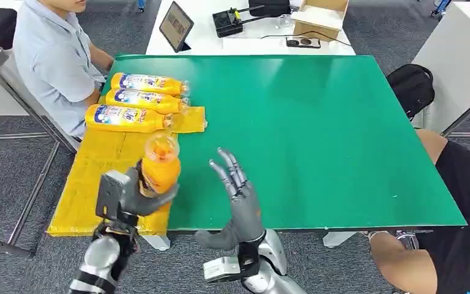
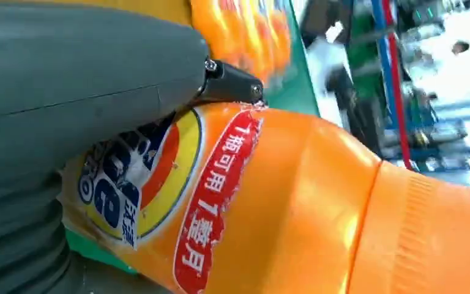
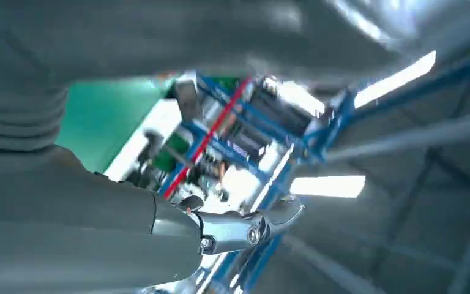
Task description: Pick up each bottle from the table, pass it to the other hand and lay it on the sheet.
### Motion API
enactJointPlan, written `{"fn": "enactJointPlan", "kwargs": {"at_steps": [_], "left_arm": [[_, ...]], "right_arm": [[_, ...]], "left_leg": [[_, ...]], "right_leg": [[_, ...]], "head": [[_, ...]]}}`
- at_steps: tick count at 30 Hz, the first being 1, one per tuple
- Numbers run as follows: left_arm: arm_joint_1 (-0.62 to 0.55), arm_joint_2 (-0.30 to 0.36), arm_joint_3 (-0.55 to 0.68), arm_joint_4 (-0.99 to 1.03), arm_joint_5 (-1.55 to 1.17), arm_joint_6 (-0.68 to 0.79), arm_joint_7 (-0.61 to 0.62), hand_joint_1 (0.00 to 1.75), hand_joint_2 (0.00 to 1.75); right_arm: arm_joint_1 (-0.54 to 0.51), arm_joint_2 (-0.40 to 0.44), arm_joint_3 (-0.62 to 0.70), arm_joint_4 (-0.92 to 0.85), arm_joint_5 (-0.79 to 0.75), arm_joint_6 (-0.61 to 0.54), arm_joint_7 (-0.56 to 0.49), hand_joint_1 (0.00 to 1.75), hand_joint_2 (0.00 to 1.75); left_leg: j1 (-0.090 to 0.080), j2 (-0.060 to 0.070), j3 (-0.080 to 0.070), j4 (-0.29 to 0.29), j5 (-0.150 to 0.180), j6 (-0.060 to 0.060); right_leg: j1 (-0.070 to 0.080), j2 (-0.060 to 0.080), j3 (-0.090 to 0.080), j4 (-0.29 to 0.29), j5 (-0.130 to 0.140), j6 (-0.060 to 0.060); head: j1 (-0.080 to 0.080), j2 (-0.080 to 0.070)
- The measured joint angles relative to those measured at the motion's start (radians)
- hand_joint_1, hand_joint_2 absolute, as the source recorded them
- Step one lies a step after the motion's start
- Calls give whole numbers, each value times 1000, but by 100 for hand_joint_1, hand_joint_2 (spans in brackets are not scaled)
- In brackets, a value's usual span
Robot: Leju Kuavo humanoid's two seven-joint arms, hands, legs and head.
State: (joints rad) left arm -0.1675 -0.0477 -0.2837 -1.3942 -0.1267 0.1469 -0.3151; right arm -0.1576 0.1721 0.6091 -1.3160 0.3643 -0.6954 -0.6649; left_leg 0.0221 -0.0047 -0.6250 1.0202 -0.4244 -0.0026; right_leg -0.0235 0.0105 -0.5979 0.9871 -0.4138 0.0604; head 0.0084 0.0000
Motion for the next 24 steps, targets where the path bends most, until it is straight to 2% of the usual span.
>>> {"fn": "enactJointPlan", "kwargs": {"at_steps": [6,12,18,24], "left_arm": [[-156,60,60,108,-241,87,34,175,175],[-348,112,-19,320,-810,174,155,175,175],[-482,109,-95,536,-946,120,191,175,175],[-520,102,-122,621,-953,114,195,175,175]], "right_arm": [[19,14,-74,-85,-16,-2,0,0,0],[19,15,-73,-98,-60,-2,0,0,0],[18,14,-50,-98,-102,-2,0,0,0],[18,14,-40,-98,-107,-2,0,0,0]], "left_leg": [[0,0,0,0,2,0],[0,-1,0,0,2,0],[0,0,0,0,2,0],[0,0,0,0,1,0]], "right_leg": [[0,0,1,0,0,0],[0,0,1,0,1,0],[0,0,0,0,1,0],[0,0,0,0,1,0]], "head": [[0,0],[0,0],[0,0],[0,0]]}}
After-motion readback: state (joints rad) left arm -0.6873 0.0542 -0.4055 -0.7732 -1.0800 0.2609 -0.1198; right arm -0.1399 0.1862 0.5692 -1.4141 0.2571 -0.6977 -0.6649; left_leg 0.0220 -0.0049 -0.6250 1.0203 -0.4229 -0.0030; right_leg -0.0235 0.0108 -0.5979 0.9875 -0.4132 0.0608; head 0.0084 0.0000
